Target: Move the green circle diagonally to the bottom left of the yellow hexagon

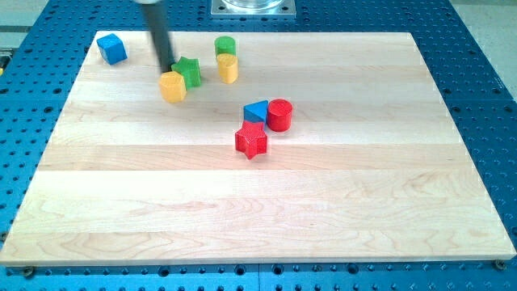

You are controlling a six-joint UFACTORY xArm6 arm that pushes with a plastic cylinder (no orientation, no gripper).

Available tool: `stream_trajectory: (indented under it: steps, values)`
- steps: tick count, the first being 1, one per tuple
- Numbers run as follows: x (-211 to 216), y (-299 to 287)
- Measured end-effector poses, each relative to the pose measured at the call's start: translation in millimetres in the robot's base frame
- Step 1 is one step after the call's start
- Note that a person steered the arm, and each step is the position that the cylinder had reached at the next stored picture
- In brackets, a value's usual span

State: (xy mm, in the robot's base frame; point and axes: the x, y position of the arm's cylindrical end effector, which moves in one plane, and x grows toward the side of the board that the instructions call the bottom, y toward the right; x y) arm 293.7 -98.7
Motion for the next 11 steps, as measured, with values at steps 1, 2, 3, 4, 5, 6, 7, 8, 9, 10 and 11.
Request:
stream_trajectory:
  steps: [1, 2, 3, 4, 5, 6, 7, 8, 9, 10, 11]
  values:
    - [40, 39]
    - [34, 29]
    - [-14, 15]
    - [-61, 2]
    - [-76, 48]
    - [-16, 59]
    - [15, 60]
    - [22, 73]
    - [74, 12]
    - [77, 23]
    - [118, 0]
